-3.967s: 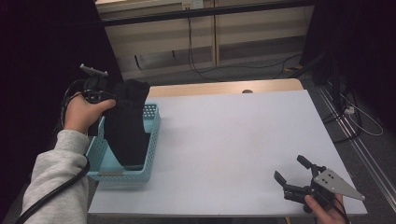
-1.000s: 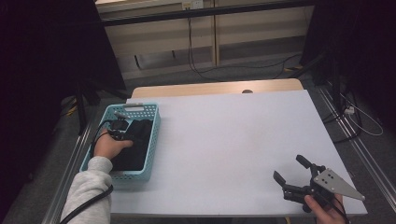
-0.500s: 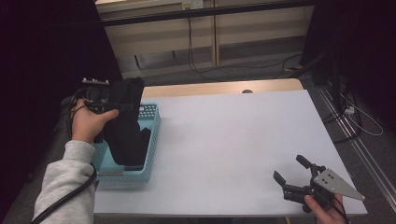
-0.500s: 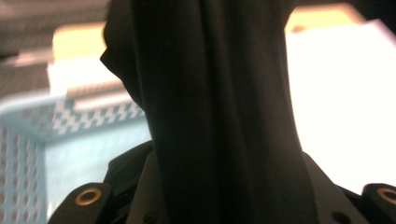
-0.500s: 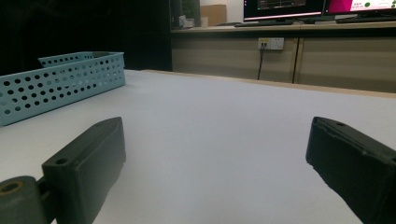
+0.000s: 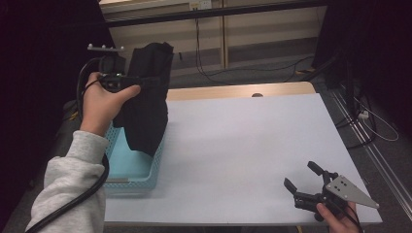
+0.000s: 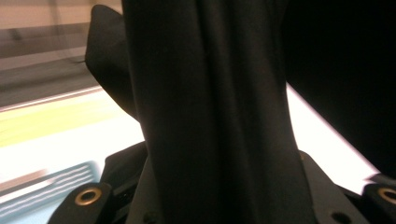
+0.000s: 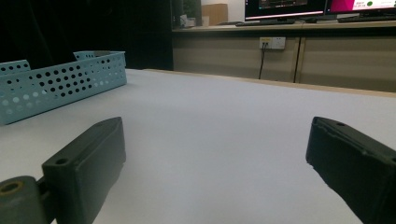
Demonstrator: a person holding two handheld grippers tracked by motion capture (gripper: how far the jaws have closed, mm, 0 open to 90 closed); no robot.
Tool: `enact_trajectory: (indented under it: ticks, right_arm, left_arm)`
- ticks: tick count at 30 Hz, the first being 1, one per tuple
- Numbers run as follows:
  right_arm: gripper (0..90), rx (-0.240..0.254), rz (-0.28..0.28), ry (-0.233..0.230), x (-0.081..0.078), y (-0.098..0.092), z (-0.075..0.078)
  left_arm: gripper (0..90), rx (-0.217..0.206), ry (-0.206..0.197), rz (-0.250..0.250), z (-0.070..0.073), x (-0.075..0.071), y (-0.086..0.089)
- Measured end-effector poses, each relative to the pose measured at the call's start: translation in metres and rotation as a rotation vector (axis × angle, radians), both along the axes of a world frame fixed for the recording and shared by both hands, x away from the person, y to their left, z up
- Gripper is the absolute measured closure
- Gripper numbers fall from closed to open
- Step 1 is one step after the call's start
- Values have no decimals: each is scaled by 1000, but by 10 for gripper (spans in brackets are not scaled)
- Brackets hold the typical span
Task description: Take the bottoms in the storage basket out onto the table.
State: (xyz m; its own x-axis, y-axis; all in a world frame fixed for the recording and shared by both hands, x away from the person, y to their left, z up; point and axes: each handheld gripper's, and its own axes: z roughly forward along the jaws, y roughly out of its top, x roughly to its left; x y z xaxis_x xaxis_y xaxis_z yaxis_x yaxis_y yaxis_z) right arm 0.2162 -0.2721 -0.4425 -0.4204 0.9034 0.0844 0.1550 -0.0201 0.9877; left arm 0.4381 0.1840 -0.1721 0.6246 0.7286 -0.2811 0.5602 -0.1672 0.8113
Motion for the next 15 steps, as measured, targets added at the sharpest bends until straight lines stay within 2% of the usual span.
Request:
enact_trajectory:
  ticks: [1,2,3,5,6,7,8,10,11,12,15]
  right_arm:
    - [45,0,-1,-1,0,0,0]
    - [45,1,0,-2,0,0,0]
    - [45,1,2,0,0,0,0]
    - [45,-3,6,-4,0,0,0]
    - [45,-3,6,-4,0,0,0]
    - [45,-3,7,-3,0,1,0]
    - [45,-4,10,-2,0,1,0]
    - [45,-5,12,-4,0,1,0]
    - [45,-5,13,-3,0,0,0]
    - [45,-5,13,-3,0,0,0]
    - [45,0,7,-3,0,-1,0]
  left_arm:
    - [712,-16,-2,-14,3,-3,-9]
    - [712,-16,-2,-14,3,-3,-9]
    - [712,-36,-14,-50,9,-7,-29]
    - [711,-58,-25,-85,14,-12,-49]
    - [711,-58,-25,-85,14,-12,-49]
    - [711,-86,-35,-119,19,-15,-68]
    - [711,-86,-35,-119,19,-15,-68]
    - [711,-134,-39,-145,23,-18,-86]
    - [711,-191,-62,-172,28,-21,-104]
    - [711,-191,-62,-172,28,-21,-104]
    - [711,-277,-112,-211,39,-30,-130]
